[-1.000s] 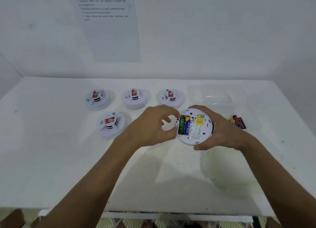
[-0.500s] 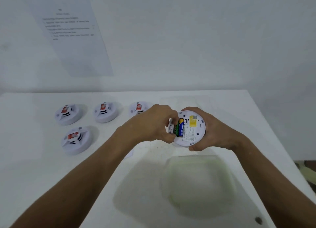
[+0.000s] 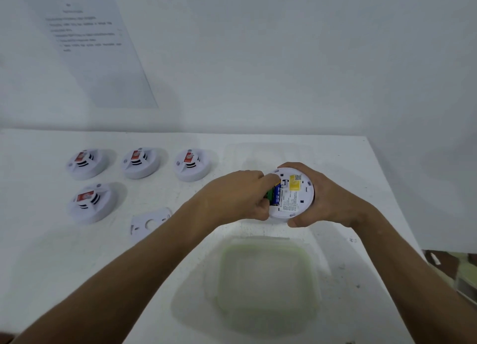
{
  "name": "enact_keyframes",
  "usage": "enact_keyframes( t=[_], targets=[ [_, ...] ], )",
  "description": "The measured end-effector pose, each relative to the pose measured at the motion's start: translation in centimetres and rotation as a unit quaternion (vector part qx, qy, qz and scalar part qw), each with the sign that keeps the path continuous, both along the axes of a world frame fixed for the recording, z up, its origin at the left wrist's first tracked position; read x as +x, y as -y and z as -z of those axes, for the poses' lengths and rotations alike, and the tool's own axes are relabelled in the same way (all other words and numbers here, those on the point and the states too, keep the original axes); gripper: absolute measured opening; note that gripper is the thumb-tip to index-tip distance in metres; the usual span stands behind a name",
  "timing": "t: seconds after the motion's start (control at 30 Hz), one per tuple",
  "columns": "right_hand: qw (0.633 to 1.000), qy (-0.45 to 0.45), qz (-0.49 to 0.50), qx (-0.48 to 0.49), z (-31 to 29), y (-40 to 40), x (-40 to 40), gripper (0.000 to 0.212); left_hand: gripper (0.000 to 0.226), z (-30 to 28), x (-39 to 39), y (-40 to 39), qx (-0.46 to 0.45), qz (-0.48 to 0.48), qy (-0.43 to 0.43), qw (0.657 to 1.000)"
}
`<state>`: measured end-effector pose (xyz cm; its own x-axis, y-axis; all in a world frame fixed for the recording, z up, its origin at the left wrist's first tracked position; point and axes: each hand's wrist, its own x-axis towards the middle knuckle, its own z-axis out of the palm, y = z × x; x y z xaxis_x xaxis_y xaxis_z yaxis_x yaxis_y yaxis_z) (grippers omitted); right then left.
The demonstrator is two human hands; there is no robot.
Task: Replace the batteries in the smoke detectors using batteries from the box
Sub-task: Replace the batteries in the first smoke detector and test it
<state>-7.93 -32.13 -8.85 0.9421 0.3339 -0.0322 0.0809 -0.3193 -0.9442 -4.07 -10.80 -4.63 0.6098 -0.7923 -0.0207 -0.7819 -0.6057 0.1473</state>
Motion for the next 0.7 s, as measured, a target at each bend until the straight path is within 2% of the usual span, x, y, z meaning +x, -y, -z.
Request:
enact_keyframes(
  t=[0.17,0.27,0.4,0.57,0.7],
  targets=[
    [0.998,-0.002,0.041,0.039,0.5,0.2,0.5,0.093,0.045,0.6,1.0,-0.5,-0.077,0.022,0.006,0.997],
    [0.997,0.004,0.056,0.045,0.1,0.2,0.8,0.093,0.034,0.7,1.6,-0.8,-0.157,-0.014,-0.061,0.986],
    [0.998,0.02,0.058,0.017,-0.4,-0.1,1.3,0.094,0.046,-0.2,2.6,-0.7,-0.208,-0.107,-0.141,0.962],
    [0.996,0.036,0.083,0.023,-0.9,-0.2,1.9,0.091,0.03,-1.0,2.9,-0.3,-0.22,-0.133,-0.114,0.96],
    [0.994,0.039,0.099,0.015,-0.6,0.1,1.9,0.092,0.023,-1.7,4.4,-0.6,-0.291,-0.181,-0.135,0.93]
  ],
)
